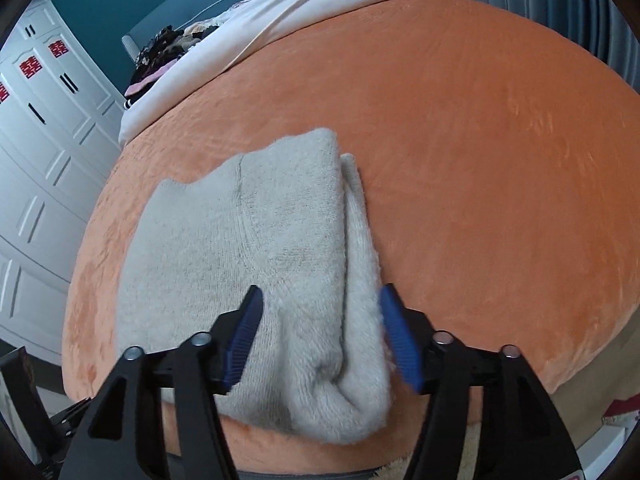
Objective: Fold small clothes
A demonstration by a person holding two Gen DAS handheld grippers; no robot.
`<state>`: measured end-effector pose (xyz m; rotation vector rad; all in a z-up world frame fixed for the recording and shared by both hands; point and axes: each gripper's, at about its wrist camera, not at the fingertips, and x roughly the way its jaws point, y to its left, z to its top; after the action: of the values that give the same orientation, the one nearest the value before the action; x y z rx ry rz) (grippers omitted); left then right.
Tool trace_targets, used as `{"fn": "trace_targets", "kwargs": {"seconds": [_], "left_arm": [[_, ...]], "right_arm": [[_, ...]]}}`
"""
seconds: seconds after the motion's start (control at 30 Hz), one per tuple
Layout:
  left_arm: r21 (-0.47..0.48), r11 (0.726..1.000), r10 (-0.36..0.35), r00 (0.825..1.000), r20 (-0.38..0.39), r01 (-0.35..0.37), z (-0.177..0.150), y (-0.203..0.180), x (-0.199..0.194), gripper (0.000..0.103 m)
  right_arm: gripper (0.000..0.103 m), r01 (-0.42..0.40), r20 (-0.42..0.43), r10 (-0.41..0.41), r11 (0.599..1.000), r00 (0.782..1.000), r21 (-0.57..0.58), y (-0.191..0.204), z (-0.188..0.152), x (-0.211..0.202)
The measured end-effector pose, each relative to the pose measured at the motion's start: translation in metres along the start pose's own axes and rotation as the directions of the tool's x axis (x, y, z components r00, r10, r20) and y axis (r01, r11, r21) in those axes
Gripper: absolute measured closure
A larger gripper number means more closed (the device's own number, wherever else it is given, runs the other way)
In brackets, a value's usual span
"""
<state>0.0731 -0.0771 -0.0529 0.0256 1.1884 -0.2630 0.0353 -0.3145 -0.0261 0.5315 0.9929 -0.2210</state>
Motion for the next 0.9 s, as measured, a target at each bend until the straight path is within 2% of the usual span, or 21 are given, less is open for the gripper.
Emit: {"fn": "trace_targets", "kwargs": {"seconds": [0.03, 0.07, 0.1, 0.17, 0.27, 0.33, 0.37, 0.43, 0.47, 0.5, 0.53, 0.6, 0.67, 0.77, 0.83, 0.87, 0.9], "left_arm": [[-0.002, 1.000, 0.007, 1.000, -0.003, -0.007, -0.001, -0.001, 0.000, 0.074], [-0.006, 1.000, 0.004, 1.000, -0.008, -0.004, -0.001, -0.001, 0.000, 0.074], [-0.013, 1.000, 0.002, 1.000, -0.009, -0.002, 0.000, 0.000, -0.002, 0.074], [-0.019, 1.000, 0.001, 1.000, 0.001, -0.001, 0.002, 0.002, -0.007, 0.074], [-0.016, 1.000, 0.001, 1.000, 0.011, 0.000, 0.002, 0.004, -0.011, 0.070], [-0.014, 1.000, 0.010, 1.000, 0.010, -0.009, 0.001, 0.005, -0.010, 0.067], [-0.014, 1.000, 0.013, 1.000, 0.004, -0.013, 0.001, 0.004, -0.008, 0.067], [-0.016, 1.000, 0.016, 1.000, -0.002, -0.016, 0.000, 0.004, -0.006, 0.067], [-0.010, 1.000, 0.018, 1.000, -0.005, -0.018, 0.000, 0.003, -0.005, 0.067], [-0.002, 1.000, 0.023, 1.000, -0.007, -0.023, 0.000, 0.002, -0.004, 0.067], [0.004, 0.999, 0.036, 0.999, -0.005, -0.036, 0.000, 0.000, -0.005, 0.067], [0.017, 0.999, 0.048, 0.999, 0.003, -0.048, -0.001, -0.002, -0.005, 0.067], [0.025, 0.998, 0.053, 0.999, 0.005, -0.053, 0.000, -0.004, -0.005, 0.067], [0.024, 0.998, 0.054, 0.999, 0.000, -0.054, 0.000, -0.007, -0.004, 0.067], [0.020, 0.998, 0.055, 0.998, 0.002, -0.055, 0.000, -0.007, -0.005, 0.067], [0.021, 0.998, 0.057, 0.998, 0.002, -0.057, 0.000, -0.008, -0.005, 0.067], [0.022, 0.998, 0.059, 0.998, 0.001, -0.059, 0.000, -0.008, -0.004, 0.067]], "right_arm": [[0.042, 0.000, -0.040, 0.000, 1.000, 0.999, -0.006, -0.005, 0.004, 0.011], [0.062, 0.002, -0.071, -0.003, 1.000, 0.997, -0.012, -0.011, 0.002, 0.020], [0.076, -0.003, -0.094, 0.001, 1.000, 0.996, -0.026, -0.008, 0.005, 0.026], [0.079, -0.068, -0.036, 0.066, 0.996, 0.997, -0.055, 0.000, 0.008, 0.004], [0.081, -0.218, 0.105, 0.225, 0.973, 0.969, -0.080, 0.017, 0.024, -0.048], [0.082, -0.247, 0.140, 0.257, 0.965, 0.956, -0.086, 0.017, 0.029, -0.056], [0.082, -0.226, 0.135, 0.236, 0.970, 0.962, -0.088, 0.015, 0.029, -0.050], [0.081, -0.079, 0.043, 0.083, 0.993, 0.996, -0.089, -0.005, 0.026, -0.008], [0.080, -0.006, -0.051, 0.002, 0.996, 0.999, -0.086, -0.013, 0.023, 0.022], [0.076, 0.025, -0.118, -0.033, 0.997, 0.992, -0.068, -0.023, 0.015, 0.042], [0.075, 0.000, -0.088, -0.003, 0.999, 0.996, -0.041, -0.026, 0.012, 0.038], [0.066, -0.042, -0.029, 0.042, 0.999, 0.999, -0.006, -0.024, 0.011, 0.015], [0.064, -0.045, 0.001, 0.045, 0.999, 0.999, 0.002, -0.019, 0.009, -0.001], [0.056, -0.041, -0.005, 0.041, 0.999, 0.999, -0.006, -0.017, 0.000, -0.012], [0.056, -0.031, -0.033, 0.030, 1.000, 0.999, -0.003, -0.019, -0.010, -0.005], [0.061, -0.018, -0.051, 0.017, 1.000, 0.999, -0.005, -0.021, -0.011, 0.000], [0.078, 0.001, -0.064, -0.002, 1.000, 0.998, -0.020, -0.014, -0.012, 0.006]]}}
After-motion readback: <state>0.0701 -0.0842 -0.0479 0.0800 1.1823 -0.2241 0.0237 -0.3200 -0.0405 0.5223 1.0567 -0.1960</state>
